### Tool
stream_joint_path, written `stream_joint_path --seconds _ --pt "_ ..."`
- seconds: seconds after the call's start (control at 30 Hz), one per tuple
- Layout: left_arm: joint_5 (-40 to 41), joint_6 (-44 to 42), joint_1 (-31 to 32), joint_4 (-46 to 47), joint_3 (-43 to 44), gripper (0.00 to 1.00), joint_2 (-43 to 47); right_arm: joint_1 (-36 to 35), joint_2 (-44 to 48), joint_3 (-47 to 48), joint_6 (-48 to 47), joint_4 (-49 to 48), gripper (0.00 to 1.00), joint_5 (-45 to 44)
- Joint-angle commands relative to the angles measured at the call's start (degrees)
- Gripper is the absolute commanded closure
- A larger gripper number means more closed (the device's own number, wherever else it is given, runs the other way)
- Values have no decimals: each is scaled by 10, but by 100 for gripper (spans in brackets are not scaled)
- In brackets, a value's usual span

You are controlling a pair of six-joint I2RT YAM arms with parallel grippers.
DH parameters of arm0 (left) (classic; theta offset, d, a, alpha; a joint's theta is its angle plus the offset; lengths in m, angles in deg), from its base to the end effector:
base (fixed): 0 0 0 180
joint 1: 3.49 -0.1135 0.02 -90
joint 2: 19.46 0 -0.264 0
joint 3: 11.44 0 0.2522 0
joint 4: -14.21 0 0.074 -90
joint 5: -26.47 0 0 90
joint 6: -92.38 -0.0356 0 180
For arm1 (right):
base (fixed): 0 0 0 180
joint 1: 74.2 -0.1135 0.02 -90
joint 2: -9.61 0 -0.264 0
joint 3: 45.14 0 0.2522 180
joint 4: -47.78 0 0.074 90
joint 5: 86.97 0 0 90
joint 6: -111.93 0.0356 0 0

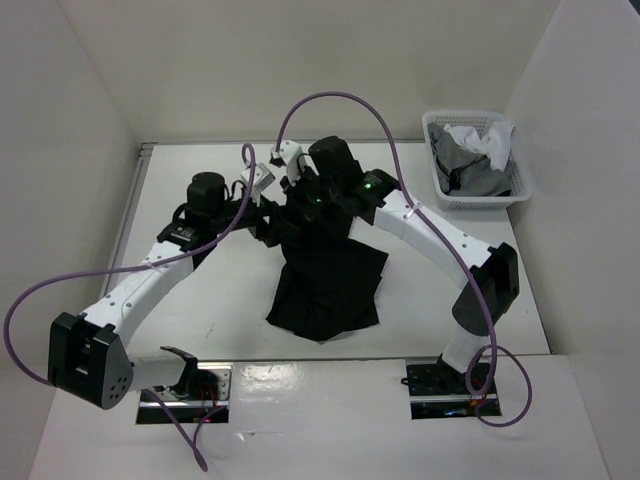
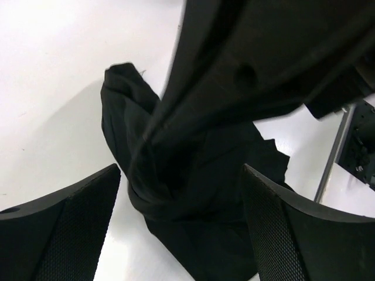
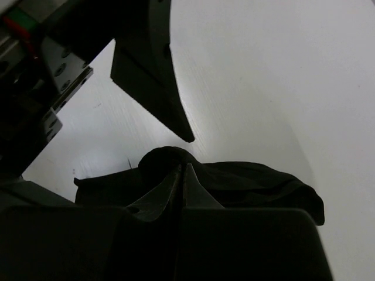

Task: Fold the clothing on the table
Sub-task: Flatten the skirt out

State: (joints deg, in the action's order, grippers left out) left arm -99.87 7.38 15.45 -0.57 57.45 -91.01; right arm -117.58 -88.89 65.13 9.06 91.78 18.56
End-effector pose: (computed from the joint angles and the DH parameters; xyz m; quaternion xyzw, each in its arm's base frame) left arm 0.2640 -0.1129 0.3215 0.2761 0.7379 -0.3625 0.4979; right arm 0.2824 0.2800 0.3683 -0.4665 0.7344 0.2401 0.4306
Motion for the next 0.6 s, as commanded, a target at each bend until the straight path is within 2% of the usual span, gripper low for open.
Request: stream_joint_path --seconds 0.0,0.13,0.17,0.3,0.5,0.57 --pt "15 12 1 57 27 11 -4 -7 24 29 5 4 100 19" --pt "51 18 1 73 27 17 1 -19 30 18 -1 4 100 19" --pt "57 18 1 73 27 26 1 -19 30 18 -1 4 100 19" --pt "77 18 1 73 16 48 6 -19 36 18 -1 -1 100 19" --pt "82 12 1 67 16 70 0 -19 46 12 -1 -1 100 13" --pt "82 7 1 62 16 81 -7 -19 46 7 -1 -1 100 13"
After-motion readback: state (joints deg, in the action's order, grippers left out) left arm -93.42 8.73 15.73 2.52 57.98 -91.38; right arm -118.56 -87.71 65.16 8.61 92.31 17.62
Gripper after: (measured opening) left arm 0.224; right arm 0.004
